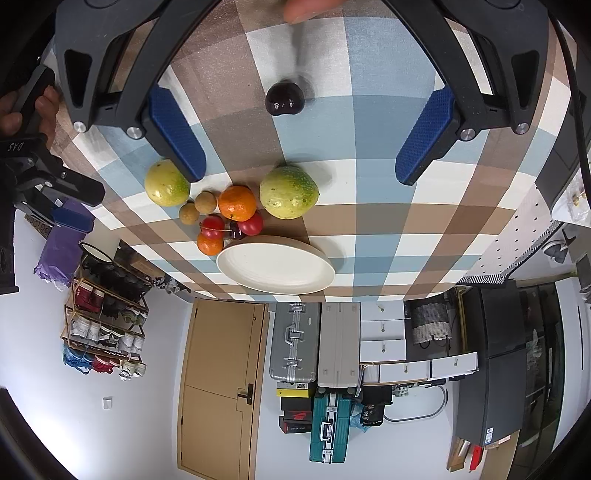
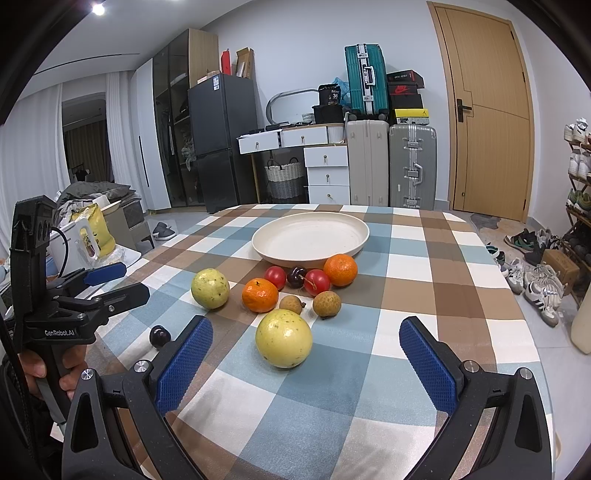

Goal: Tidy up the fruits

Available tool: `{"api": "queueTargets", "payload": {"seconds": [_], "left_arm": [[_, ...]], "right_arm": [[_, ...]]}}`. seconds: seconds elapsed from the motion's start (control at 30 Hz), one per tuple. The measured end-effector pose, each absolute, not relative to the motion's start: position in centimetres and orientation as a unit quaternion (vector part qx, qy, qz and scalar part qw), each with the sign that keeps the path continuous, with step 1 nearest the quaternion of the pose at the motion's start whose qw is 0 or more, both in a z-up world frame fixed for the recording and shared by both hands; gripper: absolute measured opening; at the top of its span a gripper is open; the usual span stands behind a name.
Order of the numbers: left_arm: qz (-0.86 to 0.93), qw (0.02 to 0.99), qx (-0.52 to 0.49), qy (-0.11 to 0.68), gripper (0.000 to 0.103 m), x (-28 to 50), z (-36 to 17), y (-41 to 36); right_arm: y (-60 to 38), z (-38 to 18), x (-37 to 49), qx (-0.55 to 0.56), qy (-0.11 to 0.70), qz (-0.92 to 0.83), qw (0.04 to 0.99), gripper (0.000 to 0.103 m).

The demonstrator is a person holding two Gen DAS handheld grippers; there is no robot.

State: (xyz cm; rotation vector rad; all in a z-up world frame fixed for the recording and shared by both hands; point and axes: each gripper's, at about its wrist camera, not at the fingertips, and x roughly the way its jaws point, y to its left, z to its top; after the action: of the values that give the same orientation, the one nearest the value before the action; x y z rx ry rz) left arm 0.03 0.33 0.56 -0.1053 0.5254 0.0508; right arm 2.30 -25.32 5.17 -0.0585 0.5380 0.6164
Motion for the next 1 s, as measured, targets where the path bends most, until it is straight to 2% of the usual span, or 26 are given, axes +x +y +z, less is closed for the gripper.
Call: {"api": "queueTargets", "payload": {"seconds": [1.0], "left_arm": [[0.025,0.957,-0.05,0.283,0.102,0.6,-0.4,-0.1]], "right_arm": [[-25.1,4.4,3.5,-0.032,0.295,0.286,0.911,0.103]]}}
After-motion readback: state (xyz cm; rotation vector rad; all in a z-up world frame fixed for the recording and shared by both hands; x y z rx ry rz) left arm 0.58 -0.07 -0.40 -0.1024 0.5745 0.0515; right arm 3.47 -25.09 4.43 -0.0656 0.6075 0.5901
